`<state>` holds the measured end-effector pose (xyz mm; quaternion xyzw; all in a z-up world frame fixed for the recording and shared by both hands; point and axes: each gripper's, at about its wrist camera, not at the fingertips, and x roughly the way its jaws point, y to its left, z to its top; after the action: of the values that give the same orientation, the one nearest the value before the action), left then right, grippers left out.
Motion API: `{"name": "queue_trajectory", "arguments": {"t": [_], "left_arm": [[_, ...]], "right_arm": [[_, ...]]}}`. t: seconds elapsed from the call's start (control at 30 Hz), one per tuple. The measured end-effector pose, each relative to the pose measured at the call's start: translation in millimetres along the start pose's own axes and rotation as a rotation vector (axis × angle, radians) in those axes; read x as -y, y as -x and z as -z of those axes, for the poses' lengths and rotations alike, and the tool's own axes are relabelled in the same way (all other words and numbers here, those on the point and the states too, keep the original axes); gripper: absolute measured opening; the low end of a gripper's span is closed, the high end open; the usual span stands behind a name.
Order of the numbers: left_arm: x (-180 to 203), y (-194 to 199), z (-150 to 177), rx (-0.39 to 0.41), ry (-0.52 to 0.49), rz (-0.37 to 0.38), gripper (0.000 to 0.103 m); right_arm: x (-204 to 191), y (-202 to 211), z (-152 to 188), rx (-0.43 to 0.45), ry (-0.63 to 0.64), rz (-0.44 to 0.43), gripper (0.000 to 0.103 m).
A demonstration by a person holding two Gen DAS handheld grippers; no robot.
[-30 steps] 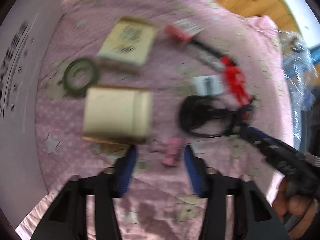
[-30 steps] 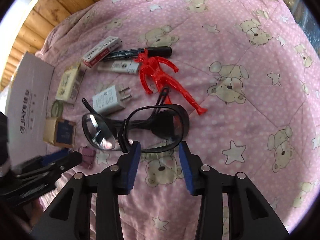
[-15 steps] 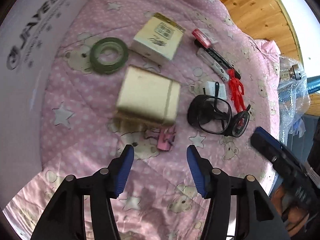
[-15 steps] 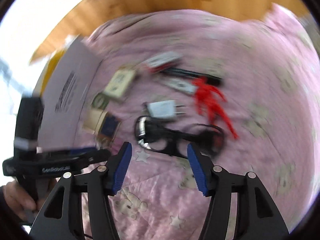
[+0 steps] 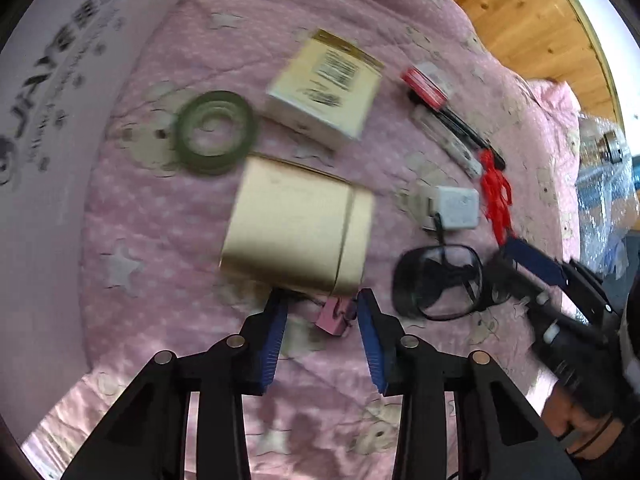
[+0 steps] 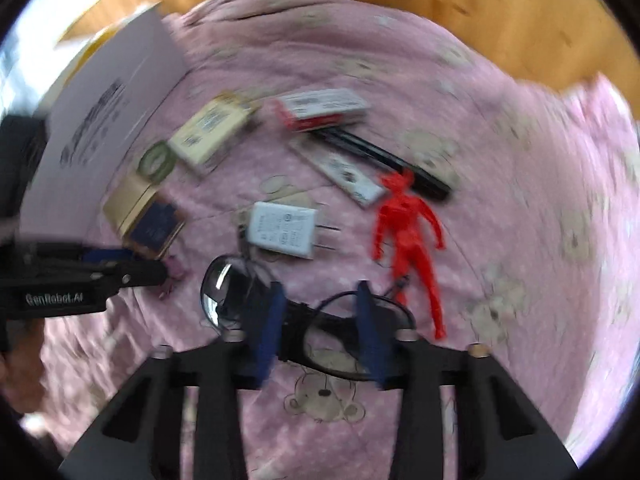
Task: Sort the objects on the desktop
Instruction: 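Close the right tool on the black glasses while the left tool approaches the pink binder clip, then lift the glasses with the right tool while the left tool grasps the pink binder clip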
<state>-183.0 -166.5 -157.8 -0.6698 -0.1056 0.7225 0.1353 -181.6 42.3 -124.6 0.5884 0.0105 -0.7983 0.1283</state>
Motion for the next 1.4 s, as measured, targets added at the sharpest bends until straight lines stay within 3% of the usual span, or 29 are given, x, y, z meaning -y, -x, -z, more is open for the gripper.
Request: {"name": "queue_trajectory", "arguments": {"t": [0.13, 0.2, 0.23, 0.27, 0.37, 0.47, 0.5, 0.57, 0.63, 0.77, 0.87, 0.93, 1.03, 1.1, 1.17, 1.23, 1.3, 1.37, 1.4], "left_arm": [[-13, 9, 2, 0.001, 0.031, 0.022, 0.039], [-7, 9, 5, -0.007, 0.02, 0.043, 0.043], [-3, 9, 6, -0.008, 0.015, 0.052, 0.05], [0, 10, 7, -0.006, 0.013, 0.055, 0.057], [10, 5, 5, -0.005, 0.01, 0.041, 0.061], [16, -5, 1, -0.002, 0.006, 0.012, 0.061], [16, -5, 0, 0.006, -0.003, 0.005, 0.061], [17, -4, 2, 0.009, -0.025, -0.01, 0.056], [12, -2, 4, 0.009, -0.031, -0.02, 0.045], [-11, 7, 14, -0.024, 0.027, 0.02, 0.044], [-18, 12, 23, -0.045, 0.041, 0.011, 0.044], [-20, 18, 25, -0.036, 0.044, 0.023, 0.044], [-19, 24, 22, -0.002, 0.044, 0.033, 0.058], [-16, 23, 18, 0.016, 0.03, 0.024, 0.06], [-8, 16, 14, 0.024, 0.014, 0.007, 0.06], [-5, 11, 12, 0.033, 0.001, -0.002, 0.06], [-4, 9, 13, 0.051, -0.016, -0.016, 0.06], [-5, 9, 14, 0.06, -0.019, -0.019, 0.055], [-5, 8, 12, 0.061, -0.013, -0.019, 0.052]], "right_arm": [[33, 2, 5, -0.03, -0.256, -0.18, 0.03], [37, 6, 8, -0.019, -0.278, -0.169, 0.042], [36, 9, 8, -0.008, -0.283, -0.156, 0.051], [39, 12, 8, -0.002, -0.307, -0.121, 0.054], [59, 13, 15, -0.041, -0.491, 0.008, 0.057], [73, 5, 32, -0.087, -0.7, -0.075, 0.059], [69, -3, 34, -0.105, -0.716, -0.117, 0.06], [57, -11, 30, -0.099, -0.666, -0.12, 0.064], [41, -9, 15, -0.044, -0.532, -0.089, 0.055], [18, -5, -10, 0.07, -0.269, -0.007, 0.048], [31, -2, -7, 0.068, -0.339, -0.037, 0.049], [40, 1, -5, 0.068, -0.447, -0.072, 0.06], [40, -1, 3, 0.035, -0.641, -0.127, 0.062], [33, -7, 5, 0.021, -0.717, -0.147, 0.064], [24, -13, -2, 0.005, -0.734, -0.15, 0.065], [13, -25, -9, -0.013, -0.731, -0.086, 0.074], [7, -39, -13, -0.035, -0.72, -0.032, 0.075], [5, -38, -16, -0.02, -0.71, -0.015, 0.074], [5, -38, -17, -0.024, -0.707, -0.026, 0.067]]}}
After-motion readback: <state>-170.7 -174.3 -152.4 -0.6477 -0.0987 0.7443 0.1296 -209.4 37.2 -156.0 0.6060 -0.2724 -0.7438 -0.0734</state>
